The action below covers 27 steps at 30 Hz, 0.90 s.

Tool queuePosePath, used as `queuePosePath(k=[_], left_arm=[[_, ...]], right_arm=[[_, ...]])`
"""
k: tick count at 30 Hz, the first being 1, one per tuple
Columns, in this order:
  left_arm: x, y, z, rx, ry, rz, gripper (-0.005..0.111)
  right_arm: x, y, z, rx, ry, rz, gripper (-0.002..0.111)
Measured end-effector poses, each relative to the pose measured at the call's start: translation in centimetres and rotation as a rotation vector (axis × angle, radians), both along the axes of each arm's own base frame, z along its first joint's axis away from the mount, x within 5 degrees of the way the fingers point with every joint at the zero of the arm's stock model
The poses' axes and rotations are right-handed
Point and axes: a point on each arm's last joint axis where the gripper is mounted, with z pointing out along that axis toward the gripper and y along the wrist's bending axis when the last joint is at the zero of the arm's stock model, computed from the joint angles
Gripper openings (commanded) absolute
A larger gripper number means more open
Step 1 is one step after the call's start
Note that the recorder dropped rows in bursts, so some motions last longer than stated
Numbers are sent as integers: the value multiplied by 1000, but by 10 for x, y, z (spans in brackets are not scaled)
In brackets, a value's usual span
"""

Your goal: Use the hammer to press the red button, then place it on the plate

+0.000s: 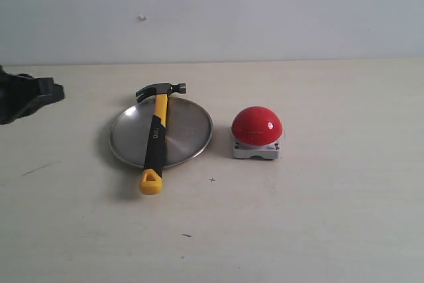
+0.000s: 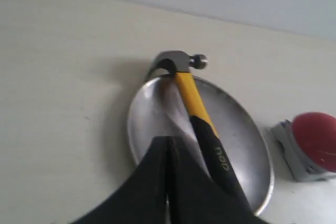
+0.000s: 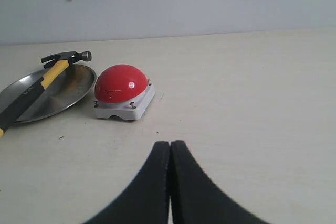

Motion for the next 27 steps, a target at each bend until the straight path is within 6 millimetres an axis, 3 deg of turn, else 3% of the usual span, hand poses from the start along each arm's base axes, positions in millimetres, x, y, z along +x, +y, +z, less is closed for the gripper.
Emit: queuePosePath(k=[5, 9, 15, 27], left_arm=[[-83, 17, 49, 45, -323, 222, 0], [-140, 26, 59, 45, -516, 343, 0], [-185, 29, 64, 71, -659, 380, 0], [-231, 33, 66, 106, -811, 436, 0]], right_arm=[[0, 0, 0, 0, 0, 0, 0], [0, 0, 0, 0, 0, 0, 0], [0, 0, 0, 0, 0, 0, 0], [0, 0, 0, 0, 0, 0, 0]])
